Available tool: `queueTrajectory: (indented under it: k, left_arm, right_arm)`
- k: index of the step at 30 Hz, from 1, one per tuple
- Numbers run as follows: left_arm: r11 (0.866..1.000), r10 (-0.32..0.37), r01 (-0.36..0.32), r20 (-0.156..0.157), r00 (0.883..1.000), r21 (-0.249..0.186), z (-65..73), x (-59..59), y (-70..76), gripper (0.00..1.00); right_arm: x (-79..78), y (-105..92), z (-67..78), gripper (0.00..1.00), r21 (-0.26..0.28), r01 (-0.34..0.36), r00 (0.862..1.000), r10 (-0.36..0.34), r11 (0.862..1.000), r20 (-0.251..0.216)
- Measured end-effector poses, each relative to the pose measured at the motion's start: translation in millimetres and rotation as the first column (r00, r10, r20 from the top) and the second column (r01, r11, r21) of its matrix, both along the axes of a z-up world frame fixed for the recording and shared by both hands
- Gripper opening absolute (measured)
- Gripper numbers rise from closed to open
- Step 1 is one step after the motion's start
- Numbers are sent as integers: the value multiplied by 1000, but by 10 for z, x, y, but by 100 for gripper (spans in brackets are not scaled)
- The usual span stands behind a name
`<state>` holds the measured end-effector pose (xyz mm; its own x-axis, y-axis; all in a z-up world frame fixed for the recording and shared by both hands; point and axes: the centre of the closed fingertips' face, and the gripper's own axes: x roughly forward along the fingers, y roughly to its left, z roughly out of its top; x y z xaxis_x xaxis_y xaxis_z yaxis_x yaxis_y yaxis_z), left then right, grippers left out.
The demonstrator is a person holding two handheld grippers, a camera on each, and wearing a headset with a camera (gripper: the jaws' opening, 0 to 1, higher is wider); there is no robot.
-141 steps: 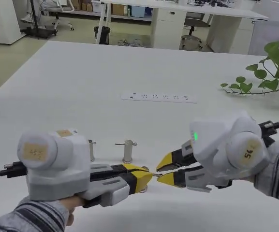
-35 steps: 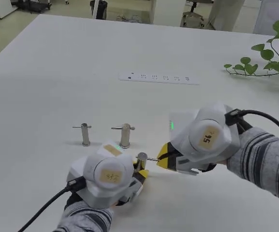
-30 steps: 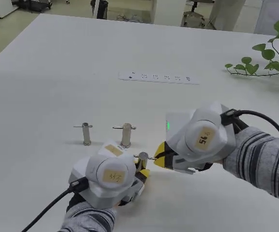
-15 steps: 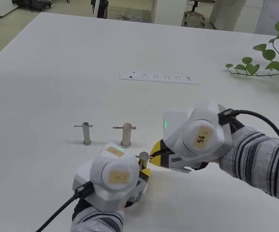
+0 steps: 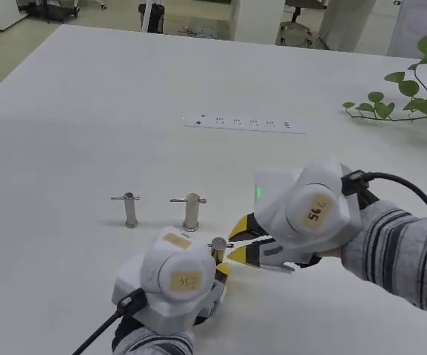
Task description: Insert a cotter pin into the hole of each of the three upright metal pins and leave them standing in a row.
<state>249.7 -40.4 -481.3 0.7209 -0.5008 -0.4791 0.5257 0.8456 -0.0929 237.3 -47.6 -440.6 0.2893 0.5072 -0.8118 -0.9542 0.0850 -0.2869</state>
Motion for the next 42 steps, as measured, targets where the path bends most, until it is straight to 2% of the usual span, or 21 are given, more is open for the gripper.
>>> queueTrajectory:
  k: [3, 15, 24, 27, 29, 31, 33, 35, 37, 40, 42]
  left_arm:
    - [1000, 0, 0, 0, 1000, 1, -1, 3, -4, 10]
    - [1000, 2, -2, 4, 1000, 10, -7, 16, -10, 10]
    - [1000, 5, -5, 6, 1000, 20, -16, 16, -12, 10]
    - [1000, 2, -2, 5, 1000, 24, -20, 14, -14, 10]
    - [1000, 2, -2, -10, 1000, 17, -27, 15, -13, 10]
    - [1000, -6, 7, -15, 1000, 21, -38, 15, -15, 10]
    - [1000, -14, 14, -15, 1000, 25, -44, 13, -14, 11]
    - [999, -24, 24, -10, 1000, 38, -45, 13, -1, 15]
    - [998, -37, 37, -2, 999, 47, -32, 11, 6, 19]
    - [998, -51, 51, -1, 999, 46, 2, -1, 20, 27]
    - [997, -66, 66, -1, 998, 42, 30, -18, 22, 30]
  right_arm:
    - [11, -17, -3, 0, -2, 3, 1000, -3, 1000, 1]
    - [41, -10, -11, 0, -12, -1, 1000, 1, 1000, 7]
    - [50, -11, -19, 0, 6, 8, 1000, -8, 1000, 5]
    - [48, 1, -27, 0, 23, 21, 1000, -21, 1000, -4]
    - [39, 12, -37, 0, 45, 57, 998, -56, 997, -28]
    - [21, 34, -44, 4, 66, 69, 997, -66, 995, -46]
    - [25, 22, -57, 6, 60, 72, 997, -70, 996, -44]
    - [21, 33, -53, 8, 81, 77, 996, -73, 994, -51]
    - [16, 58, -39, 8, 115, 104, 992, -95, 988, -82]
    - [59, 78, -22, 10, 135, 117, 991, -106, 984, -85]
    - [63, 105, -33, 11, 150, 139, 986, -122, 979, -114]
